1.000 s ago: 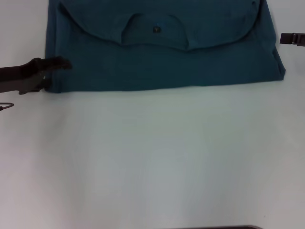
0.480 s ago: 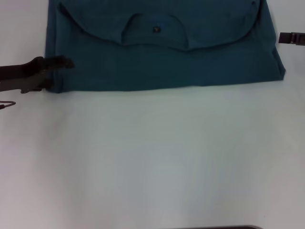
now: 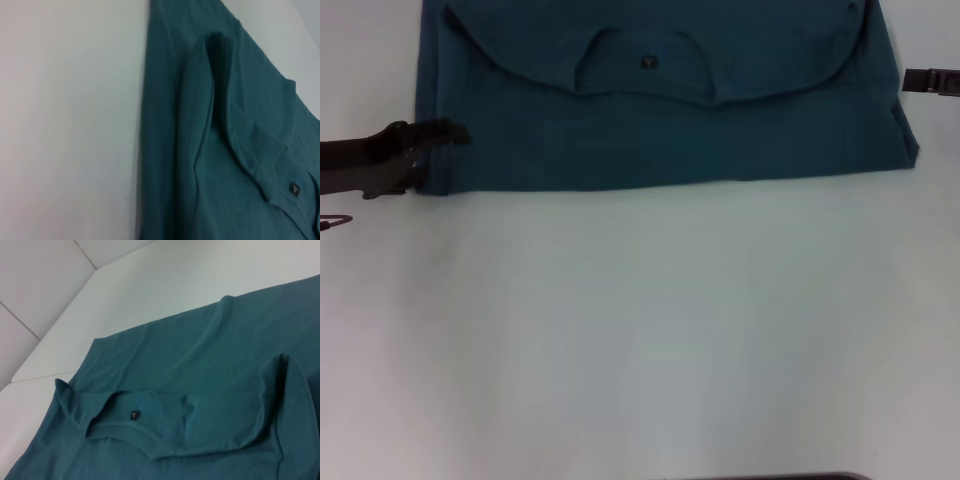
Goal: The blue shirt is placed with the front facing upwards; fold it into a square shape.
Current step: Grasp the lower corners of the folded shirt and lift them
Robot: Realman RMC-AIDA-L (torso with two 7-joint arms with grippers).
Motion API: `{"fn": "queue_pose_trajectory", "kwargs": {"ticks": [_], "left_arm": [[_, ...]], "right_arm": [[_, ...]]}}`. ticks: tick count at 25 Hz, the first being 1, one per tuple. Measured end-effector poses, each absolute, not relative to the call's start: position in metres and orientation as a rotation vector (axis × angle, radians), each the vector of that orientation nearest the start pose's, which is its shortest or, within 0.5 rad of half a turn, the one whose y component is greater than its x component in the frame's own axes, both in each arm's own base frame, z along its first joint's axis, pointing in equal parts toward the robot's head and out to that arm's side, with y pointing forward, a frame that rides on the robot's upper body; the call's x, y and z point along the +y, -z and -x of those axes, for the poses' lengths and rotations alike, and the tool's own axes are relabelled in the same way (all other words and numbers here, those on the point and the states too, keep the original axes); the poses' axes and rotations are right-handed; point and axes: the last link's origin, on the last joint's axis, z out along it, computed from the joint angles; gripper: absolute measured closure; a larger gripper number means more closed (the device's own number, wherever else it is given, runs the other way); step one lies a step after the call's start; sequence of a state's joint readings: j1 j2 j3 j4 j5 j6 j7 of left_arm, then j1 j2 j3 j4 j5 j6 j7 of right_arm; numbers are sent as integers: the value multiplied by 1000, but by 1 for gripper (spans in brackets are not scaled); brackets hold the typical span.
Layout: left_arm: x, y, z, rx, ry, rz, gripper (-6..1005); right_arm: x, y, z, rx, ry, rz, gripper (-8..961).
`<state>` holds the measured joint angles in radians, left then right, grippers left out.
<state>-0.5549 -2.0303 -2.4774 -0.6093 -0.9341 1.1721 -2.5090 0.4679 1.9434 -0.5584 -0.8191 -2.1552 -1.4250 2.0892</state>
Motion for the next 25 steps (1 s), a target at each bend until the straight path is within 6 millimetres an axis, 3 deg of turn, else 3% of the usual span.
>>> {"fn": "queue_pose_trajectory", "kwargs": {"ticks": [25], "left_arm": [[366, -13, 324, 2562, -772, -2289, 52]], "right_arm": [[345, -99, -333, 1417, -519, 2167, 25]]}}
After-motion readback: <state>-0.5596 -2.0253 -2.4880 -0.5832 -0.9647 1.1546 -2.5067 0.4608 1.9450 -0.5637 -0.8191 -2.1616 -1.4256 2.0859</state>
